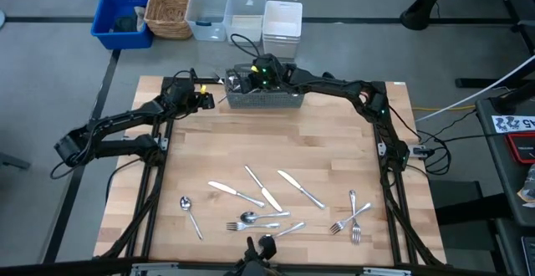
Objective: Sort silverware
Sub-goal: Adjust the silver fork in the dishwasher utensil holder
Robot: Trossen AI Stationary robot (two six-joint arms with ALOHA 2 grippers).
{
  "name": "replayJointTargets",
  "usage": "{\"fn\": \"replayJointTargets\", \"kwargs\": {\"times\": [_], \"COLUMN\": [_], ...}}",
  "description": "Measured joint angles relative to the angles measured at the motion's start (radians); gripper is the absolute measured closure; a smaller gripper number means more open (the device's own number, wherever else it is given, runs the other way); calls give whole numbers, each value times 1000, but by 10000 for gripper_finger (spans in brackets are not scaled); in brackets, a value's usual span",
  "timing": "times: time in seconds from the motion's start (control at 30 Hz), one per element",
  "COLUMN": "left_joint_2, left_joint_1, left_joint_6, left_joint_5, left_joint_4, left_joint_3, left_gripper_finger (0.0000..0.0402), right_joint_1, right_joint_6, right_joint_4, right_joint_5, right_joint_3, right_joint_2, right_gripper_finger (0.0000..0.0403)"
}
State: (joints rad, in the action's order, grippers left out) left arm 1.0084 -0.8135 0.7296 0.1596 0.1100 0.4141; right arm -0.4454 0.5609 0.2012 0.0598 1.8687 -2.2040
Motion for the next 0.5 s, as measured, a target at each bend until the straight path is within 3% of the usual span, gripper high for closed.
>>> {"fn": "replayJointTargets", "kwargs": {"times": [0.1,0.5], "left_joint_2": [0,0], "left_joint_1": [0,1], "left_joint_6": [1,3], "left_joint_5": [0,0], "left_joint_4": [2,8], "left_joint_3": [0,0], "left_gripper_finger": [249,249], "right_joint_1": [1,0], "right_joint_6": [-17,-49], "right_joint_4": [-3,-8], "right_joint_5": [0,1], "right_joint_3": [0,42], "right_joint_2": [0,0], "right_gripper_finger": [395,395]}}
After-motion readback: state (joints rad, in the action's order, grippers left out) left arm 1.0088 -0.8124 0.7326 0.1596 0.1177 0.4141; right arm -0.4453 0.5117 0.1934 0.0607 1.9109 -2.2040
